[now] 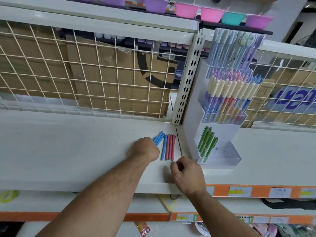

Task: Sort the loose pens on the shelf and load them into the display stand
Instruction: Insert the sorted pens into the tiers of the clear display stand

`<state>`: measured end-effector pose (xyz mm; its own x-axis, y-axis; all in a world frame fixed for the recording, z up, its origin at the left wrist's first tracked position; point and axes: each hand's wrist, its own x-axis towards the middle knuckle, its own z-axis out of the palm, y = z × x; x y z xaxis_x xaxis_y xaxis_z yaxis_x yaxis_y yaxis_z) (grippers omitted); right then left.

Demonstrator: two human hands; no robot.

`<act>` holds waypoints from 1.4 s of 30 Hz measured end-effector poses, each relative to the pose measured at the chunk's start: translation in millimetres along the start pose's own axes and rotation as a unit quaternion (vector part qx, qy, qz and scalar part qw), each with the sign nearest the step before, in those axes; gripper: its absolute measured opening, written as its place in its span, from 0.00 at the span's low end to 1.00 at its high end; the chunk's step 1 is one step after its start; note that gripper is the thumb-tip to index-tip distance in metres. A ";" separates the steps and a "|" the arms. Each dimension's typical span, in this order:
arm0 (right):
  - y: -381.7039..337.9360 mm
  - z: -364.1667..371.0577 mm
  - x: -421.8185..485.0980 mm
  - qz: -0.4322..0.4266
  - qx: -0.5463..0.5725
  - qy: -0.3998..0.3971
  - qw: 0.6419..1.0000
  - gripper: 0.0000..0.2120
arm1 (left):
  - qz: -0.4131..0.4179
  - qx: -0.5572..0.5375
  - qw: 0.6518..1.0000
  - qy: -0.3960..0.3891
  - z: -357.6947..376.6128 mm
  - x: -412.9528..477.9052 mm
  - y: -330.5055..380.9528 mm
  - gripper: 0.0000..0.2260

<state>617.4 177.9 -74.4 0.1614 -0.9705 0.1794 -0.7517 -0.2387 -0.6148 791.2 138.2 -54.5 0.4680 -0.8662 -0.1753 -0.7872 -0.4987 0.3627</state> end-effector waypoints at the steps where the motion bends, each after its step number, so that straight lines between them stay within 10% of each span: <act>1: -0.3 0.2 0.2 0.000 -0.001 0.001 1.000 0.11 | -0.001 0.004 1.000 0.005 0.7 -0.4 0.4 0.11; 17: -2.4 0.1 -0.3 0.011 -0.010 -0.004 1.000 0.12 | 0.047 0.028 0.997 0.046 11.1 -17.2 -3.7 0.17; 26: -8.9 -6.8 0.2 0.026 0.029 -0.030 0.999 0.13 | 0.081 -0.149 0.980 0.104 1.7 -38.9 -3.2 0.08; 35: -45.4 -50.5 2.0 0.047 0.304 -0.013 0.951 0.11 | 0.119 -0.517 0.847 -0.046 4.0 -86.3 16.9 0.10; 42: -35.3 -78.2 4.3 0.003 0.270 -0.020 0.963 0.08 | 0.149 -0.484 0.852 -0.133 3.7 -116.0 32.6 0.12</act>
<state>594.7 184.9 8.2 0.1905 -0.9697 0.1528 -0.3123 -0.2074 -0.9271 709.8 222.3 -25.8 0.0960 -0.9906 -0.0974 -0.0951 -0.1066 0.9897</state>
